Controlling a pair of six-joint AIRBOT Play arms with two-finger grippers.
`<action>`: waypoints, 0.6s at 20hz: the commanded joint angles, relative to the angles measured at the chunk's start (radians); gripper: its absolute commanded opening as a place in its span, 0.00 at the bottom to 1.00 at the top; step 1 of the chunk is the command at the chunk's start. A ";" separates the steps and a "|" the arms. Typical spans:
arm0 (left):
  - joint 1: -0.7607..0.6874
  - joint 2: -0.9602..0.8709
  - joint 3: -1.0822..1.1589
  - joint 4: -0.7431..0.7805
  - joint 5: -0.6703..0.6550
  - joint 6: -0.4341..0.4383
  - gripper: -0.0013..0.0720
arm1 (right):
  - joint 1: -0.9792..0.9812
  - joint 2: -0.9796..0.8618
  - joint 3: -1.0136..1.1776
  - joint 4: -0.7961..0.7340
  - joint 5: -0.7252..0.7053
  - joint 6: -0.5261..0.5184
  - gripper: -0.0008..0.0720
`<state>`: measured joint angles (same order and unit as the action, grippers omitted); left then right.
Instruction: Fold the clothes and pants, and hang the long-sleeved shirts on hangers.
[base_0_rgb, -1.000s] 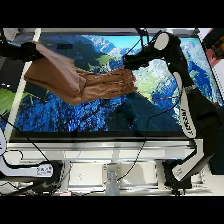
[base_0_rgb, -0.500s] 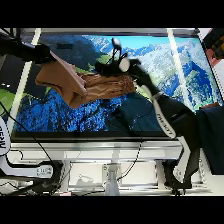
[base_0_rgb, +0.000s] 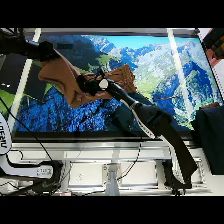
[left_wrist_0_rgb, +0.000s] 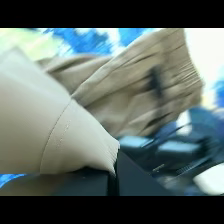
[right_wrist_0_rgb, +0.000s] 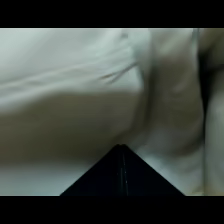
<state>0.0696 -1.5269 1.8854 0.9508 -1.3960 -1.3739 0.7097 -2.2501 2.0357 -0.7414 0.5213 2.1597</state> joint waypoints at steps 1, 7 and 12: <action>-0.040 -0.009 0.000 -0.095 0.038 0.000 0.04 | 0.019 -0.018 0.010 0.055 -0.050 0.026 0.06; -0.183 -0.137 0.000 -0.063 0.089 0.000 0.04 | -0.163 0.042 0.010 -0.045 0.278 -0.242 0.06; -0.286 -0.251 0.000 -0.093 0.197 0.000 0.04 | -0.476 0.148 0.010 -0.235 0.772 -0.376 0.06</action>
<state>-0.1596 -1.7195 1.8854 0.8791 -1.2739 -1.3743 0.3820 -2.1574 2.0449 -0.8764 1.0084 1.8980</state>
